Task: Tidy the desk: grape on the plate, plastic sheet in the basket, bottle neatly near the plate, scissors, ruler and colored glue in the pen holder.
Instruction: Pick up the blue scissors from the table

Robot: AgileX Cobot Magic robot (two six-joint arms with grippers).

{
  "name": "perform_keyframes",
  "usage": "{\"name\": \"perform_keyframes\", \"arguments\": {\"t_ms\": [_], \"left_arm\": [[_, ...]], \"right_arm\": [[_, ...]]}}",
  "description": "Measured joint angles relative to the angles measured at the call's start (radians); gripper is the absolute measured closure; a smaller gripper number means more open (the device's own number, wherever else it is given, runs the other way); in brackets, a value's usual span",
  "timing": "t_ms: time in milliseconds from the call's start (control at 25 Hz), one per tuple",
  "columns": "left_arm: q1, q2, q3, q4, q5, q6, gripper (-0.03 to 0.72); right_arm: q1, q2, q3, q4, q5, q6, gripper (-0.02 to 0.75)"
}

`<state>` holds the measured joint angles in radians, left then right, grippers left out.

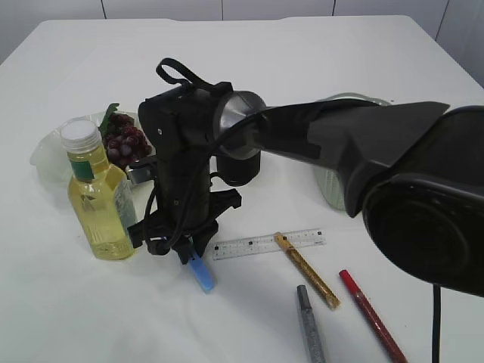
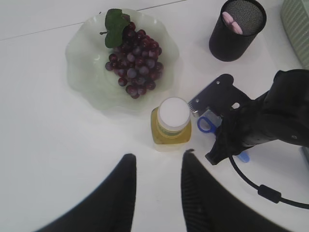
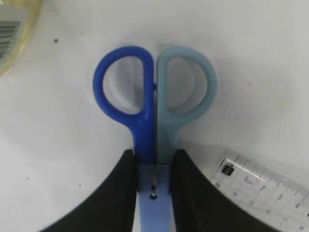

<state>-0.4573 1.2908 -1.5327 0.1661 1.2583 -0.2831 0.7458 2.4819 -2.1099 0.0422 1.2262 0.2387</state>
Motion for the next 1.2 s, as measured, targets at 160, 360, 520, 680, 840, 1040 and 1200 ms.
{"name": "perform_keyframes", "arguments": {"t_ms": [160,360,520,680,840,1040,1200], "left_arm": [[0.0,0.0,0.0,-0.004,0.0,0.0,0.453],[0.0,0.0,0.0,-0.009,0.0,0.0,0.452],[0.0,0.0,0.0,-0.01,0.0,0.0,0.452],[0.0,0.0,0.0,-0.011,0.0,0.0,0.453],[0.0,0.0,0.0,-0.011,0.0,0.0,0.453],[0.0,0.0,0.0,-0.011,0.0,0.0,0.453],[0.0,0.0,0.0,-0.011,0.0,0.0,0.453]], "right_arm": [[0.0,-0.01,0.0,-0.001,-0.002,0.003,0.583],[0.0,-0.016,0.0,-0.002,-0.002,0.005,0.583],[-0.002,-0.026,-0.029,-0.017,-0.002,0.007,0.583],[-0.004,-0.028,-0.076,-0.023,-0.002,0.007,0.583],[-0.019,-0.051,-0.082,-0.042,0.0,0.014,0.584],[-0.052,-0.094,-0.082,-0.069,0.002,0.023,0.584],[-0.059,-0.137,-0.082,-0.099,0.002,0.028,0.584]]}}
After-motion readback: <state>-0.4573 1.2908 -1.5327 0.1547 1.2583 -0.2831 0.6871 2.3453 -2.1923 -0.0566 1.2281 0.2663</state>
